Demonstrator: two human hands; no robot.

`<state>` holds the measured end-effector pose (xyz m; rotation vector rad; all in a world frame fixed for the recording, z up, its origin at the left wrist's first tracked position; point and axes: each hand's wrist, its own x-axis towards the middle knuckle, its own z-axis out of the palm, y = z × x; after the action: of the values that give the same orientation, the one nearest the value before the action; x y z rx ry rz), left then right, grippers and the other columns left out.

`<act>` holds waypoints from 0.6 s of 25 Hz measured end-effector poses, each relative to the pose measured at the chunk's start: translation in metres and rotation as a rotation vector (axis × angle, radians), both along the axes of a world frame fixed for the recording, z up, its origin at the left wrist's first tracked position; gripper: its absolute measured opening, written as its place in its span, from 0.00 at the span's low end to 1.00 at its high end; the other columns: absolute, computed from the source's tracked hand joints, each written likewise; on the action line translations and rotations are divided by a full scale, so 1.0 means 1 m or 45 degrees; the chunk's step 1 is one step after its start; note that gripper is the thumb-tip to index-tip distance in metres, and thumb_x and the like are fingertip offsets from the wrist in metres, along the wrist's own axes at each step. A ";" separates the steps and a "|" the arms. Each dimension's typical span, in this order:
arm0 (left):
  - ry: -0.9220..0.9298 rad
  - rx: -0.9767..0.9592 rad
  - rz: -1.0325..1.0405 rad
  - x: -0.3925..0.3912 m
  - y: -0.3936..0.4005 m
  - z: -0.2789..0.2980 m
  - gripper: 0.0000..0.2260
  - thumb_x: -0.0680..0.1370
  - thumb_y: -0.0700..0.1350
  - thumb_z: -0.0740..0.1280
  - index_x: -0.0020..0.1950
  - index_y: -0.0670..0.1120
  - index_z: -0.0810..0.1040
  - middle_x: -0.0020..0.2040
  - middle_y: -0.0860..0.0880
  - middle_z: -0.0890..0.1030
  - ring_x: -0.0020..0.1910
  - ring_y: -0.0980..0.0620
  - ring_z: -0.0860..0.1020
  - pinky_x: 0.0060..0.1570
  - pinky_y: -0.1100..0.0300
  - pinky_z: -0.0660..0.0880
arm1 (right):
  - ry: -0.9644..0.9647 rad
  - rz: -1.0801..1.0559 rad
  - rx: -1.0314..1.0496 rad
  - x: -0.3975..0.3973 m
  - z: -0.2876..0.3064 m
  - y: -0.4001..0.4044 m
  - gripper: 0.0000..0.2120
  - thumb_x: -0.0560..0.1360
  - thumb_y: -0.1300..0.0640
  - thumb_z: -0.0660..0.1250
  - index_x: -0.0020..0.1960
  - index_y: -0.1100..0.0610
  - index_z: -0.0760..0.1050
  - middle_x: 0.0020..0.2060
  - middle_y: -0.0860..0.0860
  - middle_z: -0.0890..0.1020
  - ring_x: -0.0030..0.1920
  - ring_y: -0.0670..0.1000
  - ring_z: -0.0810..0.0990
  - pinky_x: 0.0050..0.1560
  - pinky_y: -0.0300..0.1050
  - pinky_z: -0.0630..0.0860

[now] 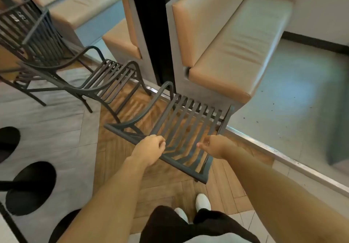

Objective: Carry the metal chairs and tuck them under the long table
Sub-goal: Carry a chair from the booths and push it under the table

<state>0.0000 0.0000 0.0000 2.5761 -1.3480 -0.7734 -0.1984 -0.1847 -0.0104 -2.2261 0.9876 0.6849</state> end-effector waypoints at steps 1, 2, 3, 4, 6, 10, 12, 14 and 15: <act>0.020 0.016 0.001 0.008 0.000 -0.005 0.14 0.85 0.51 0.60 0.66 0.50 0.80 0.62 0.50 0.80 0.59 0.48 0.79 0.60 0.49 0.77 | 0.016 0.015 0.019 0.007 -0.004 0.001 0.31 0.82 0.32 0.54 0.73 0.54 0.73 0.66 0.54 0.80 0.66 0.57 0.78 0.65 0.53 0.75; 0.040 0.035 -0.006 0.017 -0.001 -0.008 0.14 0.85 0.51 0.60 0.67 0.50 0.80 0.62 0.49 0.80 0.58 0.49 0.79 0.59 0.50 0.77 | 0.042 0.024 0.043 0.014 -0.005 0.003 0.31 0.82 0.32 0.54 0.73 0.54 0.73 0.66 0.54 0.80 0.66 0.57 0.77 0.66 0.53 0.75; 0.058 0.054 -0.026 0.025 0.001 -0.014 0.15 0.85 0.52 0.60 0.66 0.50 0.80 0.61 0.49 0.80 0.58 0.49 0.79 0.59 0.50 0.77 | 0.045 0.014 0.079 0.019 -0.009 0.008 0.31 0.82 0.32 0.54 0.73 0.53 0.73 0.66 0.53 0.80 0.66 0.57 0.77 0.66 0.53 0.75; 0.091 0.103 -0.043 0.033 0.003 -0.016 0.15 0.85 0.53 0.60 0.66 0.50 0.80 0.61 0.49 0.81 0.58 0.49 0.79 0.58 0.50 0.77 | 0.072 -0.017 0.119 0.023 -0.012 0.014 0.32 0.82 0.31 0.54 0.73 0.53 0.73 0.66 0.53 0.80 0.66 0.56 0.77 0.66 0.54 0.75; 0.158 0.165 -0.074 0.060 0.005 -0.033 0.19 0.84 0.59 0.61 0.66 0.50 0.80 0.60 0.50 0.81 0.58 0.51 0.79 0.59 0.51 0.77 | 0.109 -0.094 0.160 0.038 -0.027 0.025 0.34 0.80 0.29 0.54 0.73 0.52 0.72 0.67 0.53 0.80 0.66 0.56 0.78 0.65 0.54 0.76; 0.201 0.281 -0.242 0.120 0.011 -0.054 0.35 0.78 0.72 0.59 0.72 0.48 0.76 0.68 0.50 0.78 0.66 0.50 0.76 0.64 0.50 0.74 | 0.121 -0.308 0.276 0.063 -0.053 0.065 0.36 0.80 0.28 0.54 0.73 0.53 0.72 0.66 0.53 0.80 0.65 0.56 0.77 0.66 0.53 0.74; 0.207 0.326 -0.360 0.138 0.015 -0.058 0.42 0.73 0.77 0.58 0.75 0.48 0.73 0.70 0.49 0.76 0.69 0.48 0.74 0.67 0.50 0.72 | 0.119 -0.375 0.331 0.070 -0.061 0.093 0.42 0.75 0.22 0.52 0.73 0.52 0.73 0.67 0.53 0.79 0.65 0.55 0.77 0.67 0.54 0.73; 0.137 0.374 -0.555 0.153 0.019 -0.063 0.46 0.70 0.79 0.60 0.77 0.48 0.71 0.71 0.48 0.75 0.71 0.47 0.72 0.70 0.50 0.69 | 0.174 -0.317 0.246 0.078 -0.070 0.113 0.53 0.65 0.14 0.47 0.75 0.50 0.71 0.73 0.54 0.74 0.67 0.56 0.76 0.70 0.58 0.70; 0.102 0.393 -0.631 0.160 0.019 -0.068 0.47 0.69 0.79 0.61 0.78 0.48 0.69 0.71 0.48 0.75 0.71 0.47 0.72 0.71 0.50 0.68 | 0.208 -0.269 0.184 0.080 -0.074 0.120 0.54 0.64 0.14 0.49 0.75 0.49 0.70 0.75 0.54 0.71 0.68 0.56 0.75 0.71 0.59 0.69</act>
<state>0.1604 0.0193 -0.0676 2.3984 -2.0136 -1.2310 -0.1187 -0.0651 -0.0844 -1.9320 1.1946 0.8236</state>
